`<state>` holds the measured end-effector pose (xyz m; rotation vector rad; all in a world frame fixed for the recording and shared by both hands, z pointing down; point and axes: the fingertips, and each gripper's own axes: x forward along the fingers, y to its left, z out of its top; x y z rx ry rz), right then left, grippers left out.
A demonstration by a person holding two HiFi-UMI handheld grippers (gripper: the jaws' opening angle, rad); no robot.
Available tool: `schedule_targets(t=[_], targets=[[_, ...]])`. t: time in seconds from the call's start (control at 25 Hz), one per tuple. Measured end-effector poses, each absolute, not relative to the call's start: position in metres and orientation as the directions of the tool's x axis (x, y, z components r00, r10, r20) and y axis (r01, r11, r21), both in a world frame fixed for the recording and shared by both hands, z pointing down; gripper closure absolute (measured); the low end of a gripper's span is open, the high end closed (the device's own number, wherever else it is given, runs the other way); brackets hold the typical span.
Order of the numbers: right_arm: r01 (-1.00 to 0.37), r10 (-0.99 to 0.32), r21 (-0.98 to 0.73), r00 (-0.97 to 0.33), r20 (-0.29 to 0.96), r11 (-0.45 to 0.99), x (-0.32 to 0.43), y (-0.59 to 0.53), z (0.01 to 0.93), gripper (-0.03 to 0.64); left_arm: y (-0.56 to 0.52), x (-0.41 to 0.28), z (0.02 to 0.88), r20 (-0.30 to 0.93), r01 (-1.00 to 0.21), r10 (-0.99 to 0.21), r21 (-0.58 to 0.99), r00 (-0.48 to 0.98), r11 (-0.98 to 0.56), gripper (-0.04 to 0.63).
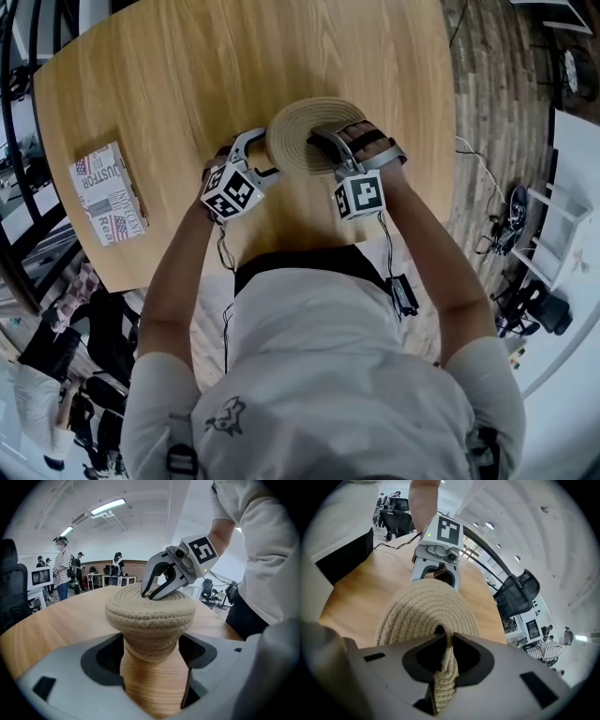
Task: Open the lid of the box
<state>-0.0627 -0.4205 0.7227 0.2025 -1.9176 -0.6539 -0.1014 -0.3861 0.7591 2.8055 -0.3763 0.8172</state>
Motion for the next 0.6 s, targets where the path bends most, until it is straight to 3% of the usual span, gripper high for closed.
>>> schedule_targets(t=[0.6], targets=[[0.108, -0.478, 0.589, -0.477, 0.738, 0.801, -0.0624, -0.4200, 0.7183, 0.580, -0.3851, -0.1025, 0.7596, 0.537, -0.285, -0.192, 0.095, 0.822, -0.954, 0.267]])
